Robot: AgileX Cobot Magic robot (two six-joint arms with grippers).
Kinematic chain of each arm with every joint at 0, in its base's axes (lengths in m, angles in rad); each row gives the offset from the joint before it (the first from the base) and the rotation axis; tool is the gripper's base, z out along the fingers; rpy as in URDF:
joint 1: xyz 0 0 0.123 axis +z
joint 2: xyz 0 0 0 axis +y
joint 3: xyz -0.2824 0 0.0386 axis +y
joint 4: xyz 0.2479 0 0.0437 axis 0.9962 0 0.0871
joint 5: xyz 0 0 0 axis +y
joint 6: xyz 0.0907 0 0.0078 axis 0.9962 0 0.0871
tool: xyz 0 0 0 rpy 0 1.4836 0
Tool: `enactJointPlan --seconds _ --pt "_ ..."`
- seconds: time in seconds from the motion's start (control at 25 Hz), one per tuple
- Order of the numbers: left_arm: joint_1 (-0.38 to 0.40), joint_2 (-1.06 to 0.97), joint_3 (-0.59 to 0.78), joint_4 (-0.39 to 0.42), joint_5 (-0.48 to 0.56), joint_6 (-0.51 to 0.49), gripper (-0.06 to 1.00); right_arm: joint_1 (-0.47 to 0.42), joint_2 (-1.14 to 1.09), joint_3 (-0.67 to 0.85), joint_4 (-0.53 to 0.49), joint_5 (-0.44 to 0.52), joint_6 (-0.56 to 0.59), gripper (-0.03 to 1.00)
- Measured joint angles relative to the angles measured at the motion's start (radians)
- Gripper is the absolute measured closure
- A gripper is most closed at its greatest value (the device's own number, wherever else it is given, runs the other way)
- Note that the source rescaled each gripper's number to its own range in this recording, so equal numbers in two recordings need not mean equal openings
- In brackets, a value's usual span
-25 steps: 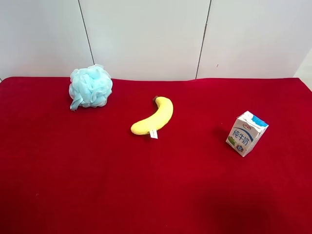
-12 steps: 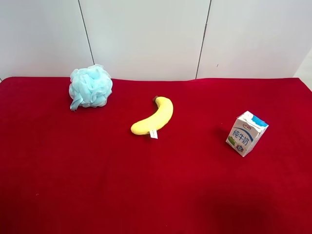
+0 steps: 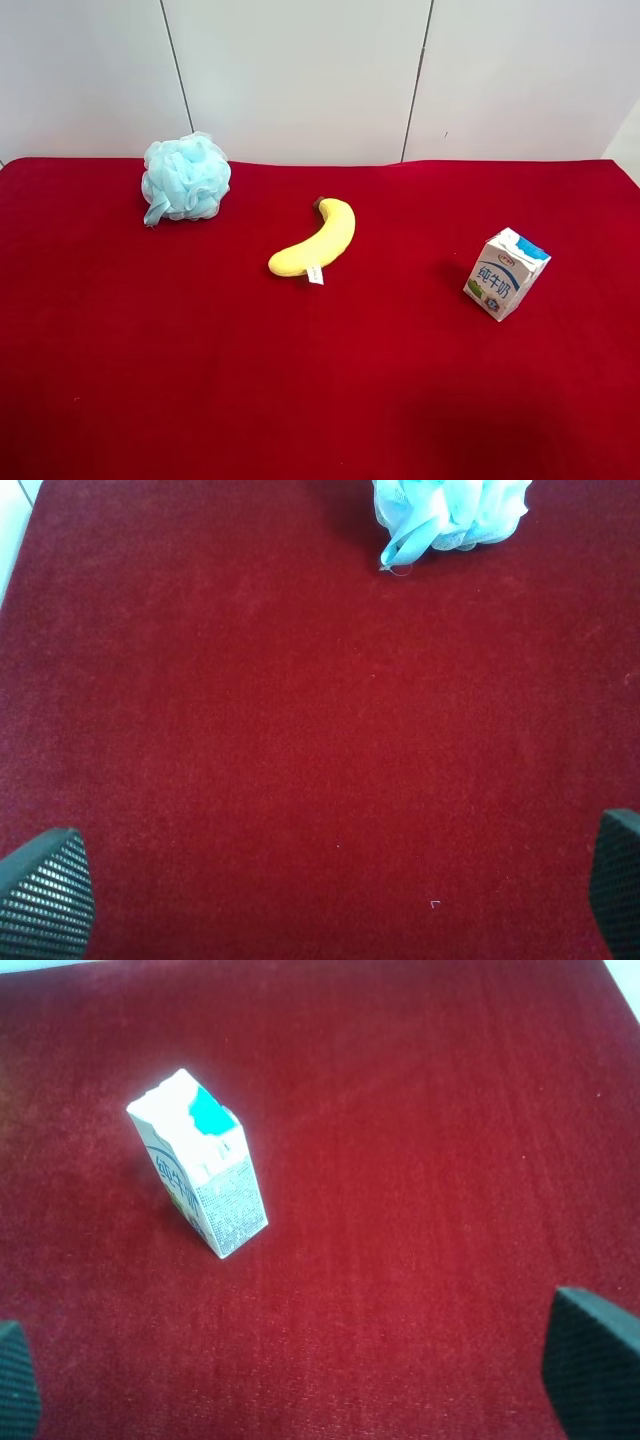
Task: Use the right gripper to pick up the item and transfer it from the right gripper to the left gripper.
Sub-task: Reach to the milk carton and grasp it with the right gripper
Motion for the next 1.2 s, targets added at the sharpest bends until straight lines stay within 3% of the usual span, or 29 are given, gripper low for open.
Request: enactJointPlan --seconds 0.4,0.68,1.2 --pt "0.000 0.000 0.000 0.000 0.000 0.000 -0.06 0.000 0.052 -0.024 0.069 0.011 -0.002 -0.03" --pt "0.000 0.000 0.000 0.000 0.000 0.000 -0.06 0.001 0.349 -0.168 0.076 0.011 -0.106 -0.03" --pt "0.000 0.000 0.000 0.000 0.000 0.000 -0.06 0.165 0.910 -0.349 0.049 -0.003 -0.141 -0.03"
